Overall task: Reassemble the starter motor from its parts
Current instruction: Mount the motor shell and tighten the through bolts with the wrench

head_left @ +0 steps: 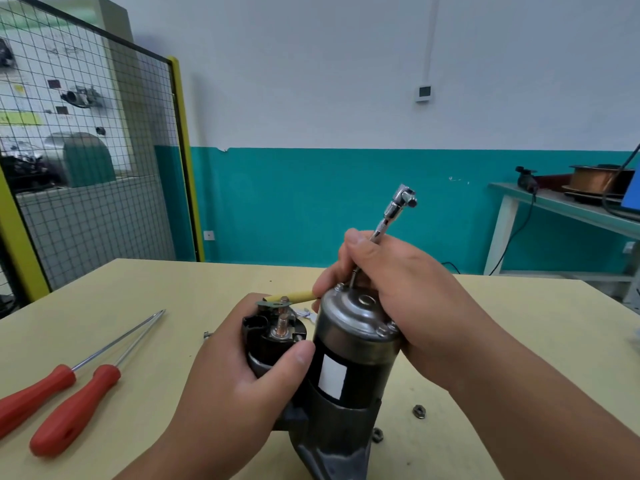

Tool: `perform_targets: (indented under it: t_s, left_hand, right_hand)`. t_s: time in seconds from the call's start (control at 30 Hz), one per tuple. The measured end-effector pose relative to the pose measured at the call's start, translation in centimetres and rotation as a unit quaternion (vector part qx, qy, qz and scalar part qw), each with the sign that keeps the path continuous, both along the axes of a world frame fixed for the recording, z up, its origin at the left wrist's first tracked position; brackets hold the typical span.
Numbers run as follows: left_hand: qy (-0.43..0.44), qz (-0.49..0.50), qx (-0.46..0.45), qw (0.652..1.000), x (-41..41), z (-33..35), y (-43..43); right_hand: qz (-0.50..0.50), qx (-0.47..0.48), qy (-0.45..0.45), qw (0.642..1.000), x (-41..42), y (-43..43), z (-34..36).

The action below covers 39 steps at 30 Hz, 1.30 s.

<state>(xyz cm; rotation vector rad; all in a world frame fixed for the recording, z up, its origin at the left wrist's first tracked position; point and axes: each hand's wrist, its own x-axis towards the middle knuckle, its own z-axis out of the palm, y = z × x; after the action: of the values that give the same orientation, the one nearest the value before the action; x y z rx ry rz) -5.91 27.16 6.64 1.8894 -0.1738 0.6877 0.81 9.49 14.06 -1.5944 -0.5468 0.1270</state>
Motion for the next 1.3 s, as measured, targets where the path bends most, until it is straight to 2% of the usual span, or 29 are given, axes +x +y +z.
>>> perform_targets:
  t_s: [0.33, 0.47, 0.8, 0.97, 1.3]
  left_hand:
    - [-0.014, 0.019, -0.001, 1.0, -0.14, 0.15, -0.25]
    - [-0.01, 0.017, 0.008, 1.0, -0.2, 0.06, -0.4]
    - [-0.011, 0.004, -0.005, 1.0, 0.05, -0.05, 0.03]
    - [-0.014, 0.007, -0.01, 1.0, 0.01, -0.21, 0.0]
    - [-0.026, 0.002, -0.014, 1.0, 0.02, -0.34, 0.11]
  right_hand:
    - [-0.037, -0.012, -0.001, 0.999, 0.11, 0.1, -0.26]
    - [-0.042, -0.031, -0.031, 0.998, 0.08, -0.16, -0.17]
    - [-0.019, -0.007, -0.004, 1.0, -0.21, 0.2, -0.11]
    - [-0.031, -0.022, -0.049, 0.998, -0.29, 0.14, -0.2]
    - [-0.038, -0.038, -0.039, 0.998, -0.41, 0.29, -0.07]
